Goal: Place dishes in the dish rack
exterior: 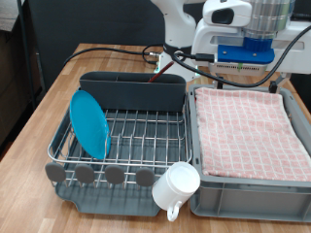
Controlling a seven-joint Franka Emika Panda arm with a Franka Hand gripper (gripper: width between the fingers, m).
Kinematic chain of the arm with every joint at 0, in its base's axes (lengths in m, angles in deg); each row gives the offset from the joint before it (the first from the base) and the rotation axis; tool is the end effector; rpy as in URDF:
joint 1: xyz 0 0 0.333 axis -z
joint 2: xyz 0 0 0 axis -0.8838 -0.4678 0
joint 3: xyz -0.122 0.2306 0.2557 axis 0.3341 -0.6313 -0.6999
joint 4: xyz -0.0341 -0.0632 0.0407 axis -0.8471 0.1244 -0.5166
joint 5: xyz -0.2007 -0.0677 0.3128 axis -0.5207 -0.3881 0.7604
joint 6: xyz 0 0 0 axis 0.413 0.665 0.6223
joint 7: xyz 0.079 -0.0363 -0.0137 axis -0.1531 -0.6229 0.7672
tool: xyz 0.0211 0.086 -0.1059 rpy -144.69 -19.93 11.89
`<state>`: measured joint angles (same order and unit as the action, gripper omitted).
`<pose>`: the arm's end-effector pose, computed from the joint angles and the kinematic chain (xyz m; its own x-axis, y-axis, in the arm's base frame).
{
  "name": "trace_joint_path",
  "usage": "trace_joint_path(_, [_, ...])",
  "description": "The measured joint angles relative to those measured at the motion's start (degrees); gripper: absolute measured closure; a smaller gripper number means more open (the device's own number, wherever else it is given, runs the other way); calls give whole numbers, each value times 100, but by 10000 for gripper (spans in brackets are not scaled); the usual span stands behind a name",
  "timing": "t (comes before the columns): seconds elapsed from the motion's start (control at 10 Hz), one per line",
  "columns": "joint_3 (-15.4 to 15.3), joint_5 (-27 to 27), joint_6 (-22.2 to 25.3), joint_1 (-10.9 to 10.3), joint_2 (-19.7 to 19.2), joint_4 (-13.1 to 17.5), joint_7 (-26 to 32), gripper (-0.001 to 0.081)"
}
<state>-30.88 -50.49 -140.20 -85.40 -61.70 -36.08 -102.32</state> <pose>0.6288 0.1073 0.4497 0.6535 -0.7565 0.0245 -0.7567 -0.6537 -0.0023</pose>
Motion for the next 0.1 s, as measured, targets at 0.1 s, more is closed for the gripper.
trace_joint_path(0.1, [-1,-52,-54,-38,106,-142,-22,4])
